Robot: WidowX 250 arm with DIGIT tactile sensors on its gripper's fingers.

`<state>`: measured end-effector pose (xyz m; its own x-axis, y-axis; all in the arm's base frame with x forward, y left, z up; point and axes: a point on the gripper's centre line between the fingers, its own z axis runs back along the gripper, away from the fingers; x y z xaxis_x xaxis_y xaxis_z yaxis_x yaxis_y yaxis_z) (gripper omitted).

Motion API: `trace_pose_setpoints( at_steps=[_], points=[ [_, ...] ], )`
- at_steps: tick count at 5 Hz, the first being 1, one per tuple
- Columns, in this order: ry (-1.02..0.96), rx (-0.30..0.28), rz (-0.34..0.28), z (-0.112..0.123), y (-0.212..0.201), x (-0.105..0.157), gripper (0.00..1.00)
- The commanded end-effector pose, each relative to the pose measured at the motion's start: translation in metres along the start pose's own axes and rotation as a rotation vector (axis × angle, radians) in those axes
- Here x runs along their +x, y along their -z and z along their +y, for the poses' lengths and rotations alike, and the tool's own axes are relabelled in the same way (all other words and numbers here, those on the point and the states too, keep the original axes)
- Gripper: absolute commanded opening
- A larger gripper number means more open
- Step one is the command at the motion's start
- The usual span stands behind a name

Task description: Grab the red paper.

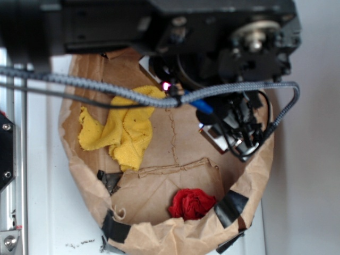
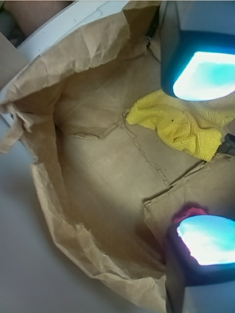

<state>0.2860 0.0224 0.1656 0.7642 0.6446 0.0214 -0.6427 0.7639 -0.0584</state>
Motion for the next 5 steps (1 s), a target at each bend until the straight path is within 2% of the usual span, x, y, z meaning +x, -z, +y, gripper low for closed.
trace_pose_setpoints(
  at_steps=[1, 2, 3, 4, 5],
  points=[
    [-0.013, -0.038, -0.057, 0.006, -0.018, 0.008, 1.0],
    [-0.041, 0.009, 0.005, 0.018, 0.001, -0.009, 1.0],
    [-0.232, 0.099, 0.075, 0.011, 0.028, -0.016, 1.0],
    [-0.358, 0.131, 0.036, 0.002, 0.052, -0.018, 1.0],
    [-0.464, 0.103, -0.007, -0.015, 0.074, -0.015, 1.0]
  ],
)
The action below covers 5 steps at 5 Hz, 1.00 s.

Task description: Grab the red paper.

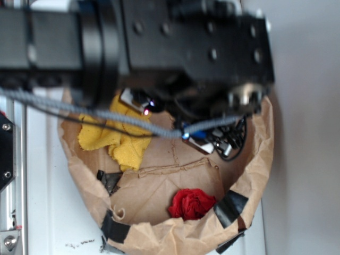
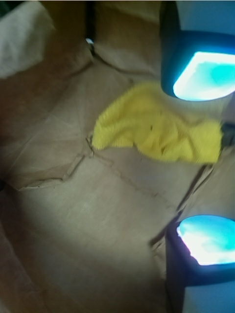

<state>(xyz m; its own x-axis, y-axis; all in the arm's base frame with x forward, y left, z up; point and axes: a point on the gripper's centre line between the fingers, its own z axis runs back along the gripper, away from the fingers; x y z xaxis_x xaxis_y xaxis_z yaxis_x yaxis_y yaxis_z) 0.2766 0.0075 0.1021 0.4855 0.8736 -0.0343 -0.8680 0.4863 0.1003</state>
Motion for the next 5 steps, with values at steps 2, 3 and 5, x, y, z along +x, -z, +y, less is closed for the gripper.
trace_pose_setpoints(
  at_steps=[2, 3, 5],
  points=[
    [-0.282, -0.15, -0.146, -0.036, 0.021, -0.018, 1.0],
    [-0.282, -0.15, -0.146, -0.036, 0.021, -0.018, 1.0],
    [-0.282, -0.15, -0.146, -0.036, 0.021, -0.018, 1.0]
  ],
)
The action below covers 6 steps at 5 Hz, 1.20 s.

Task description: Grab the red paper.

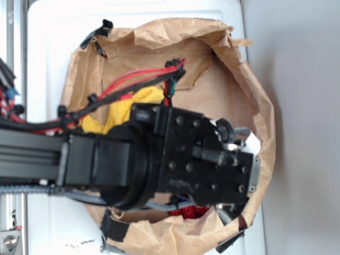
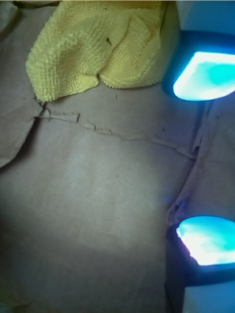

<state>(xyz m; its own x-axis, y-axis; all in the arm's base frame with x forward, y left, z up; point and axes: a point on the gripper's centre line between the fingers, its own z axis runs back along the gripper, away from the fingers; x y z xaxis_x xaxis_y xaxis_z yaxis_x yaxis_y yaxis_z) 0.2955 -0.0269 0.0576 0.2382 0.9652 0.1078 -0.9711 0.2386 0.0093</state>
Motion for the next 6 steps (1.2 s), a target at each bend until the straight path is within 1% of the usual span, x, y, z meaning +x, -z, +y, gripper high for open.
trace_pose_setpoints(
  at_steps=[1, 2, 3, 5, 6],
  points=[
    [-0.158, -0.099, 0.056, 0.03, -0.021, -0.013, 1.0],
    [-0.238, -0.138, 0.086, 0.036, -0.023, -0.021, 1.0],
    [-0.373, -0.129, 0.092, 0.033, -0.026, -0.025, 1.0],
    [-0.452, -0.098, 0.097, 0.005, -0.024, -0.019, 1.0],
    [-0.472, -0.088, 0.118, -0.008, -0.021, -0.02, 1.0]
  ],
)
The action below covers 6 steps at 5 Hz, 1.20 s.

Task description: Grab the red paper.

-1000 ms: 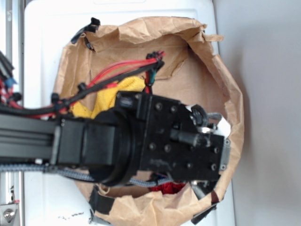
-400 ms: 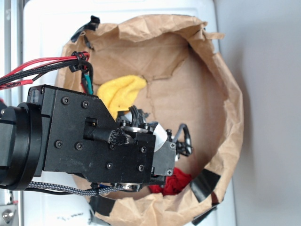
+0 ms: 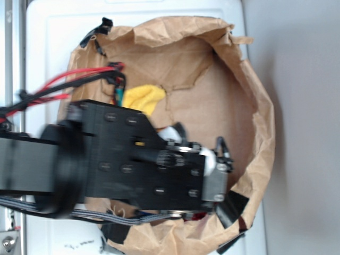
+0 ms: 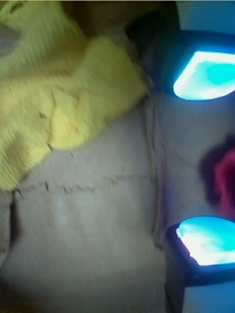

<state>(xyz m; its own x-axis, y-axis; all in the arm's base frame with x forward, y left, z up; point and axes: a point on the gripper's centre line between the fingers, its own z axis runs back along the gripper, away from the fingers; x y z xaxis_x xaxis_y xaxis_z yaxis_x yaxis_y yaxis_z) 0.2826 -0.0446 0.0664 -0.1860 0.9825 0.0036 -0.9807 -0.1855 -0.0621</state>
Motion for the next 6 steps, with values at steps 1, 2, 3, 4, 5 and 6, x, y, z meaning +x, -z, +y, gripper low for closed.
trace_pose_setpoints(
  at_steps=[1, 2, 3, 4, 5, 6],
  points=[
    [-0.093, 0.112, 0.086, -0.012, 0.001, -0.017, 1.0],
    [-0.163, 0.264, 0.094, 0.006, 0.015, -0.035, 1.0],
    [-0.244, 0.363, 0.123, 0.027, 0.028, -0.048, 1.0],
    [-0.409, 0.237, 0.146, 0.051, 0.031, -0.06, 0.0],
    [-0.405, 0.185, 0.129, 0.062, 0.034, -0.064, 0.0],
    [-0.383, 0.112, 0.107, 0.066, 0.029, -0.06, 0.0]
  ],
)
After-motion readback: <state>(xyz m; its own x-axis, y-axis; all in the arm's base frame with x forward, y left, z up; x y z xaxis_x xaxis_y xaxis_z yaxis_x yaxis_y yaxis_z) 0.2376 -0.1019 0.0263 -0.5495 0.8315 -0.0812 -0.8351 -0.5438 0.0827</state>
